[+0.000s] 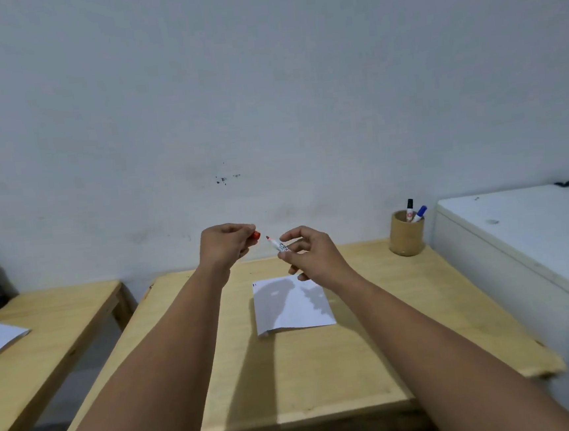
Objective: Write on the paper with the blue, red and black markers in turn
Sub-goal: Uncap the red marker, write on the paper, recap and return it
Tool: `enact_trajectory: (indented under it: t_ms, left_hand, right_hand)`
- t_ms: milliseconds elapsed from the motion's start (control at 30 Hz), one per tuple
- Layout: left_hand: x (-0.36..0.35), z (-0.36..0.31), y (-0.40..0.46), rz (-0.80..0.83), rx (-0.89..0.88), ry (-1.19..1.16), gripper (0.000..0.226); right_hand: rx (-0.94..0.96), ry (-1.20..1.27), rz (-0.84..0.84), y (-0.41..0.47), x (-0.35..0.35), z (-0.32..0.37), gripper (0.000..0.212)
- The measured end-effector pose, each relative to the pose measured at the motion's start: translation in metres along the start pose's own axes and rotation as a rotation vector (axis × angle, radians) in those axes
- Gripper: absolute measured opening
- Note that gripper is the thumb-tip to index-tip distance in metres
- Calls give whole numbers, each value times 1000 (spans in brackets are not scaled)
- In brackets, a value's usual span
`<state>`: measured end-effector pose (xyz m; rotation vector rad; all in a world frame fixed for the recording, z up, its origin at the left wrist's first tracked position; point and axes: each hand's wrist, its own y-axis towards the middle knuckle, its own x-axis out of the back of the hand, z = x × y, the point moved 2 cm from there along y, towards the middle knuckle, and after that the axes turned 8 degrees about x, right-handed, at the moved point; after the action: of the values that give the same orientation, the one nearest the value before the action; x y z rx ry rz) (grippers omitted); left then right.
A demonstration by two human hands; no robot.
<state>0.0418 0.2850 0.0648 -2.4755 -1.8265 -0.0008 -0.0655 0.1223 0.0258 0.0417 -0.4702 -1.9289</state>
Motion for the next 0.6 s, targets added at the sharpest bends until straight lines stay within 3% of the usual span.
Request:
enact_trajectory:
  t_ms: [600]
  left_hand:
    - [-74,-10,-24,83,-76,201,12]
  right_hand:
    - [-3,-99,-98,-19,52,4,18]
